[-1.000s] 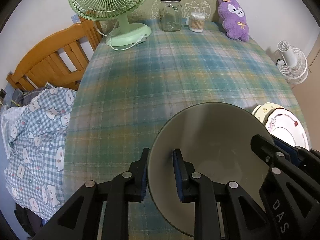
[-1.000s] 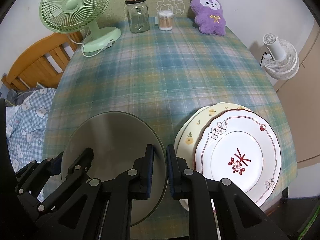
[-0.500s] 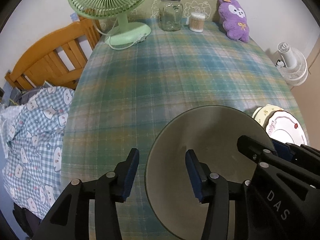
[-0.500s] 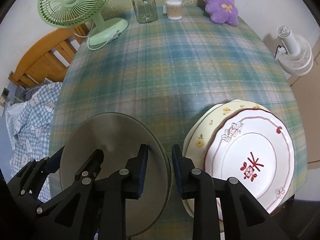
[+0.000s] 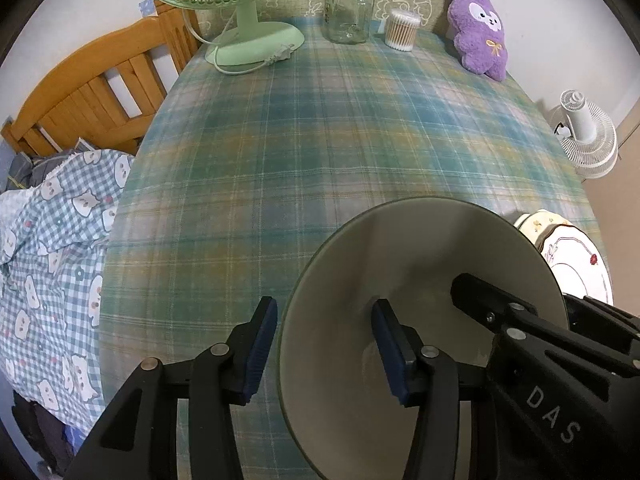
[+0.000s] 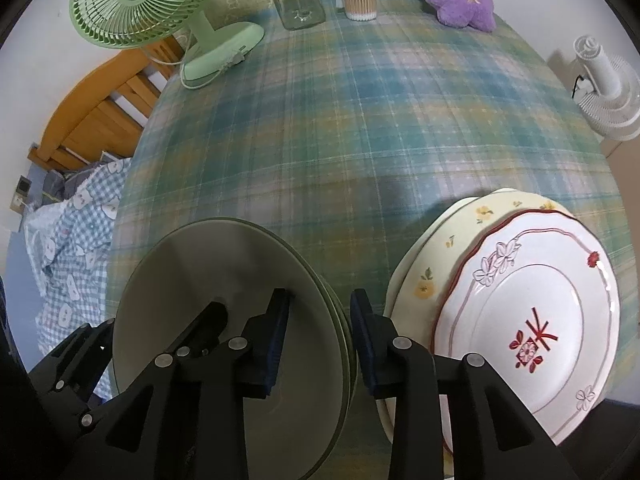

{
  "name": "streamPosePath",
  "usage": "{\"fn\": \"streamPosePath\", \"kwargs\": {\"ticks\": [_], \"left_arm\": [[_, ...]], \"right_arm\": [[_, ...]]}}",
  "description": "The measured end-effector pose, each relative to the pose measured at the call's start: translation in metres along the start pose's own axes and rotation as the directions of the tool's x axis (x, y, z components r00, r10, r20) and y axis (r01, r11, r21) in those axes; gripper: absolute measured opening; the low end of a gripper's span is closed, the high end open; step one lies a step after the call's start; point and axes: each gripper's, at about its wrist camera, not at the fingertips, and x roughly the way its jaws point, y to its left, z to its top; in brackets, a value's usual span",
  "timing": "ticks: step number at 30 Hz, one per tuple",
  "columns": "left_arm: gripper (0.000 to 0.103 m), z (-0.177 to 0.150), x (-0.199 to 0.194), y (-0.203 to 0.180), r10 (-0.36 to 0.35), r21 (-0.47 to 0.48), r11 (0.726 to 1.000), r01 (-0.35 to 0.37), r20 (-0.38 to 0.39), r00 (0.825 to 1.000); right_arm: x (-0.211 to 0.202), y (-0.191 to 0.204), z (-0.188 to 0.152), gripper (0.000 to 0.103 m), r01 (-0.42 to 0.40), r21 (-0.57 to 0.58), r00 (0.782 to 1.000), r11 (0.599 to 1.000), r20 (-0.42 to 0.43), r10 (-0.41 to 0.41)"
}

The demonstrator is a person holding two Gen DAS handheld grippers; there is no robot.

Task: Organize plates and bowls
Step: 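Carry the white bowl with both tools toward the plate stack, then lower the white bowl with both tools over the plate stack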

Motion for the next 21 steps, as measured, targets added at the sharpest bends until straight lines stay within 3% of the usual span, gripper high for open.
{"fn": "streamPosePath", "kwargs": {"ticks": [8,12,21], "left_arm": [[0.051,-0.0012,0.0013,0.0018,-0.028,0.001,1.000,0.028,-0.015,0.999],[0.041,-0.0018,0.0007,-0.0051,-0.034,0.044,0.998,0.035,-0.024,0.999],[0.041,-0.0045,-0.0030,-0.0040,-0.035,0.048,0.998,0.036,-0.024,0.999]], "right_arm": [[0.0053,-0.0023,-0.0022,0.038,-0.029,0.005,0.999,1.000,-0.019,0.029],[0.0046,0.0010,-0.0040,0.037,-0.013,-0.020,1.000,1.000,-0.021,0.012],[0.0035,0.0044,-0.0050,0.037,0.005,-0.022,1.000,1.000,-0.016,-0.005]]}}
